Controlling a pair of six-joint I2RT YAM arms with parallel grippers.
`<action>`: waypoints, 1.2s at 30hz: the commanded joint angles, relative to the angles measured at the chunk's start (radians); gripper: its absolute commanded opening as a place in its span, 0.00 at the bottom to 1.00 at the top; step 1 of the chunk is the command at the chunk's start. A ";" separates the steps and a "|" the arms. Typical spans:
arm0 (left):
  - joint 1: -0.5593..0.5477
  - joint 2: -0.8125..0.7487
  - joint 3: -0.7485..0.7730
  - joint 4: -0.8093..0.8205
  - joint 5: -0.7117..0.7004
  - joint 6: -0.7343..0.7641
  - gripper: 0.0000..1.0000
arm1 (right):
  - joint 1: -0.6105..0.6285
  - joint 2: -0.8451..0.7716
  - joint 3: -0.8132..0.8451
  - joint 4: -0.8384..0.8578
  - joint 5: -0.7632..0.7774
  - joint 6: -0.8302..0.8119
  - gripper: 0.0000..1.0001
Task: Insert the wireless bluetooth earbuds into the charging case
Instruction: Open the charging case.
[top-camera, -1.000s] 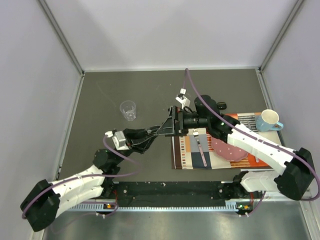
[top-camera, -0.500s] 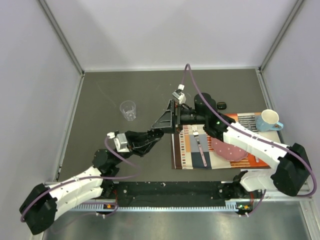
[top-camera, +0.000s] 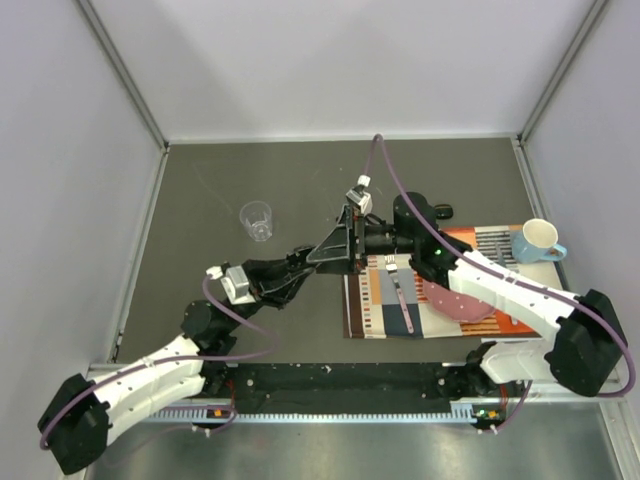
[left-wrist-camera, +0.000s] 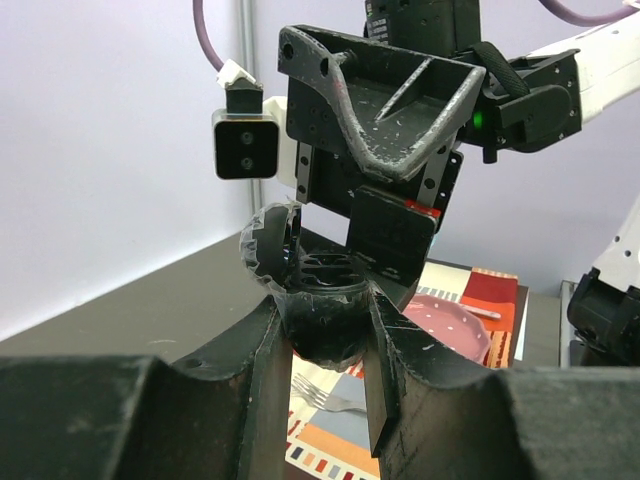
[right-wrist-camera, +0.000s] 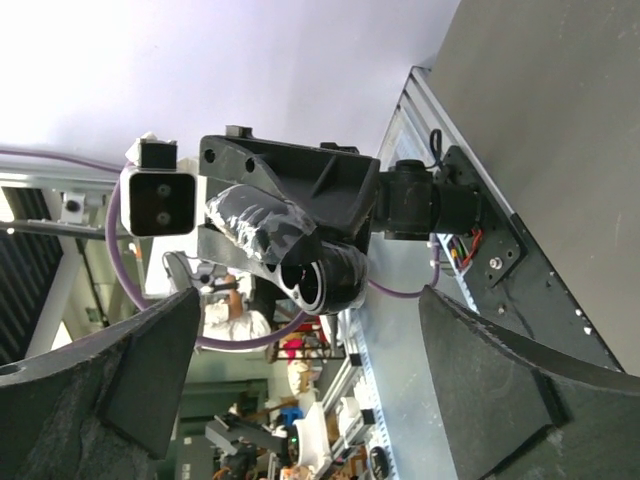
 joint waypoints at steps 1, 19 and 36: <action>-0.004 0.003 0.023 0.033 -0.023 0.024 0.00 | -0.004 -0.023 -0.004 0.093 -0.031 0.037 0.88; -0.004 0.020 0.052 0.044 -0.007 0.026 0.00 | -0.004 0.028 -0.029 0.144 -0.020 0.098 0.53; -0.004 0.052 0.064 0.065 0.013 0.010 0.00 | -0.003 0.063 -0.023 0.186 -0.008 0.118 0.21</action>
